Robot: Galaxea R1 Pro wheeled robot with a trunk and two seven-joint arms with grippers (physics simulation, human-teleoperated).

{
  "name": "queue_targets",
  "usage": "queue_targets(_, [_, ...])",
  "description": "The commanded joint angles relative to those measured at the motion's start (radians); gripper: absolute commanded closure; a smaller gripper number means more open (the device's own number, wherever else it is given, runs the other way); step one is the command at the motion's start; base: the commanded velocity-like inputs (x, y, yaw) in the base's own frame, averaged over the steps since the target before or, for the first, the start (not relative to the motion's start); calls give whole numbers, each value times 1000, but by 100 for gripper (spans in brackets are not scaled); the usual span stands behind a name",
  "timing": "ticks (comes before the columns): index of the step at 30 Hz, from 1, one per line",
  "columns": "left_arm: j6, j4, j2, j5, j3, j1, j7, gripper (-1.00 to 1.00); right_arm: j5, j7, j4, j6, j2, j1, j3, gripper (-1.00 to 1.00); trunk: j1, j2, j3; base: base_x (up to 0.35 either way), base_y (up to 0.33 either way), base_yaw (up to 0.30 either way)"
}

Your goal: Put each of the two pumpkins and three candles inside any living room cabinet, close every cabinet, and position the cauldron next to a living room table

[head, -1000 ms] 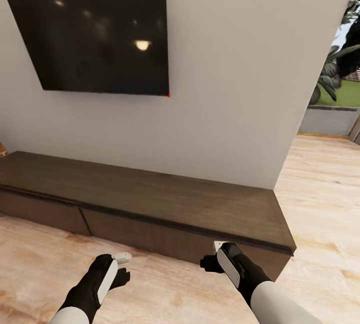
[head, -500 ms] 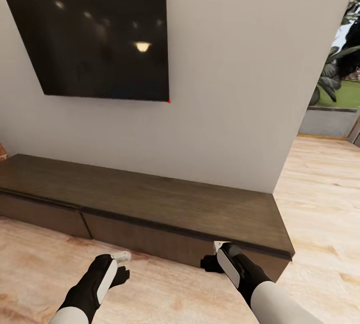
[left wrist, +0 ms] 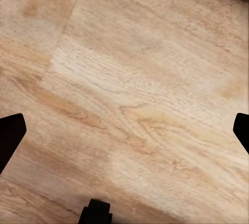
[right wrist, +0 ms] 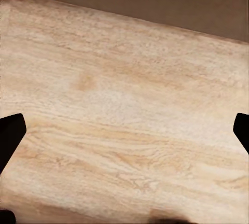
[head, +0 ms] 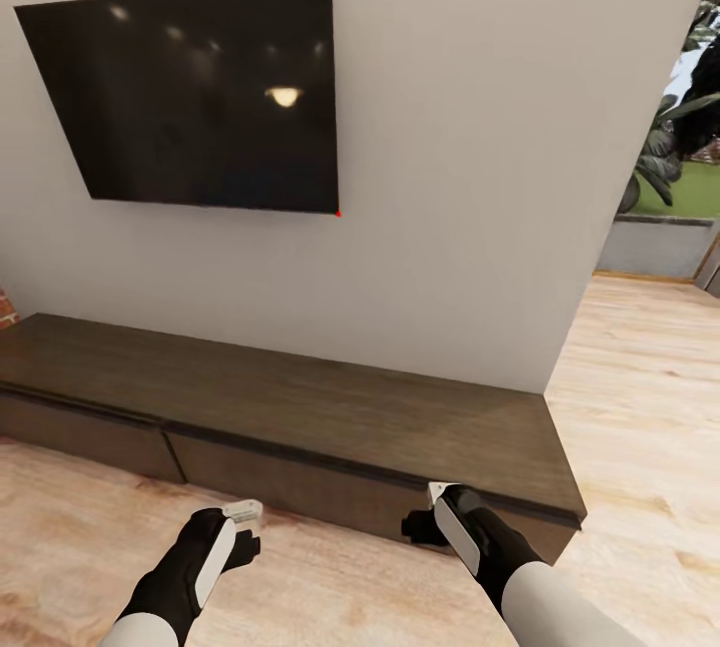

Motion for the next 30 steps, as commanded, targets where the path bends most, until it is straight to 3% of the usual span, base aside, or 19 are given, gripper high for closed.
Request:
queue_targets(1, [0, 0, 0, 0, -1, 0, 0, -100, 0, 0, 0, 0, 0, 0, 0, -100, -4, 7, 3, 0, 0, 0])
queue_targets(30, [0, 0, -3, -4, -5, 0, 0, -100, 0, -2, 1, 0, 0, 0, 0, -100, -115, 210, 94, 0, 0, 0])
